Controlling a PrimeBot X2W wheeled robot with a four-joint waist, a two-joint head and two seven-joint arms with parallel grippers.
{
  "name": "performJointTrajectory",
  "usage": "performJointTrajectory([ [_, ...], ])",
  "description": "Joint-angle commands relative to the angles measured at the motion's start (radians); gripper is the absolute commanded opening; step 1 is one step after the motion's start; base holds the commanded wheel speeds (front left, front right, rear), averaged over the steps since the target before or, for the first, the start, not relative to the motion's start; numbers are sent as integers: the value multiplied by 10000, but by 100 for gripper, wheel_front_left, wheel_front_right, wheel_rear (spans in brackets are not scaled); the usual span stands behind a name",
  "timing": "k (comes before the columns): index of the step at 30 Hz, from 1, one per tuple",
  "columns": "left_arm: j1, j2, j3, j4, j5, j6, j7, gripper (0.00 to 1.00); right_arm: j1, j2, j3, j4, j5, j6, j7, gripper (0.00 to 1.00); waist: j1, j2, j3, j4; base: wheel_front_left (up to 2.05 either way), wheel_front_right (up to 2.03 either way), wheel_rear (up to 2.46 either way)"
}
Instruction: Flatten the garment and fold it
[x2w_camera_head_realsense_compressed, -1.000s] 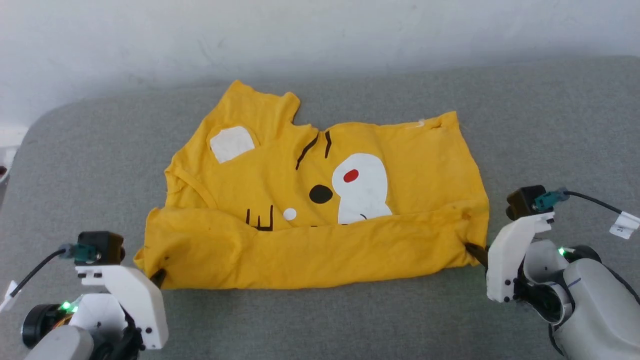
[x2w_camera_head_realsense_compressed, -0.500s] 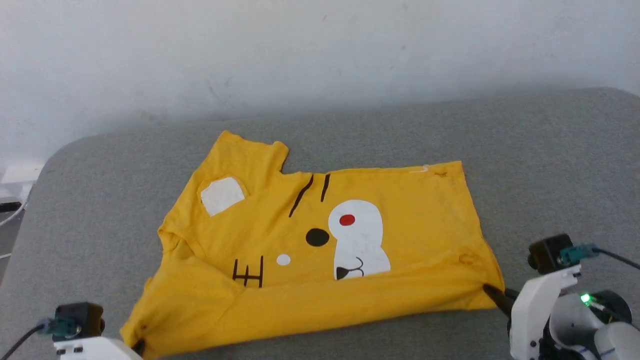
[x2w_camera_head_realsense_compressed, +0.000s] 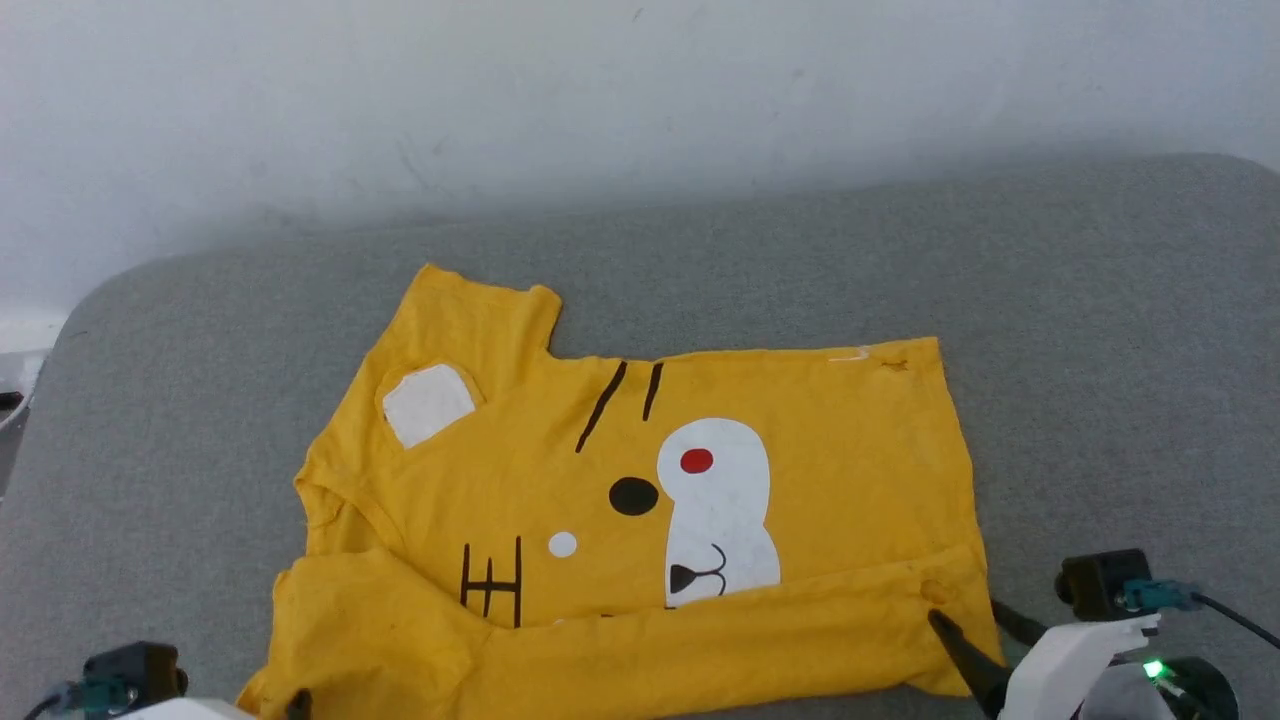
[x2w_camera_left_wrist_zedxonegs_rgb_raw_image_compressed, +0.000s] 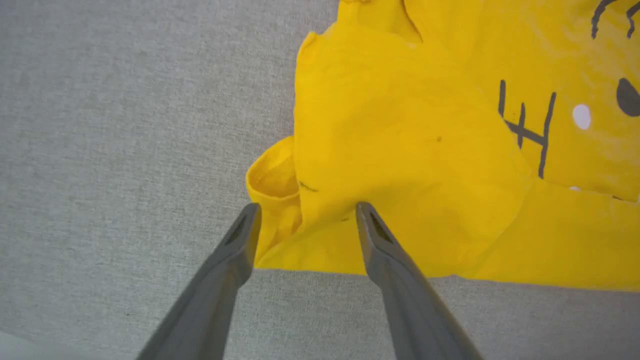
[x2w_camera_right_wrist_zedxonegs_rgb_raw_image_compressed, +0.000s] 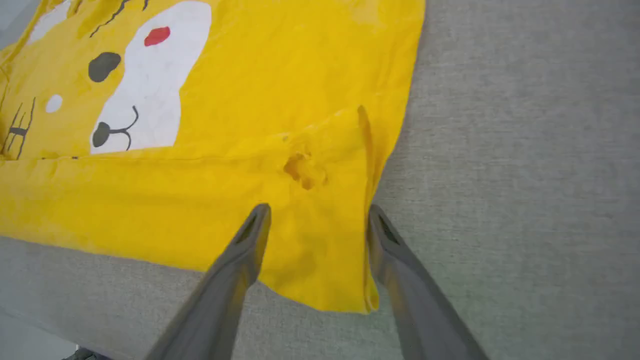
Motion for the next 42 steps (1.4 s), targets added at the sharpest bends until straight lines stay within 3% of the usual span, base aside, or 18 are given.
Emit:
performJointTrajectory([
  [1, -316, -115, 195, -46, 5, -116, -297, 100, -5, 81, -123, -151, -178, -9, -622, 100, 0, 0, 6, -26, 0, 0, 0],
  [10, -2659, -181, 648, 342, 1049, -350, -1926, 100, -561, 848, -920, -1151, -1326, -9, -3525, 100, 0, 0, 749, -270, 0, 0, 0],
  [13, -3841, -317, 666, 825, 1271, -638, -2382, 100, -993, 978, -909, -1794, -1683, -9, -4110, 100, 0, 0, 1317, -495, 0, 0, 0],
  [18, -5799, -252, 472, 1954, 1448, -1233, -2272, 100, -1624, 1178, -789, -2571, -2312, -9, -4762, 100, 0, 0, 2264, -965, 0, 0, 0],
  [24, -8301, -95, 29, 3323, 1334, -2171, -1127, 100, -2095, 1480, -592, -2893, -2297, -9, -4802, 100, 0, 0, 3214, -1419, 0, 0, 0],
  [30, -10650, 105, -634, 4540, 950, -3082, 1331, 100, -2396, 1682, -316, -2998, -2125, -9, -4816, 100, 0, 0, 3972, -1862, 0, 0, 0],
  [36, -12169, 425, -1108, 5530, 1044, -3261, 3178, 100, -2652, 1834, 22, -2952, -1882, -9, -4907, 100, 0, 0, 4566, -2402, 0, 0, 0],
  [42, -12618, 874, -1389, 6269, 1218, -2974, 4482, 100, -2773, 1916, 194, -2907, -1703, -9, -5001, 100, 0, 0, 5081, -2872, 0, 0, 0],
])
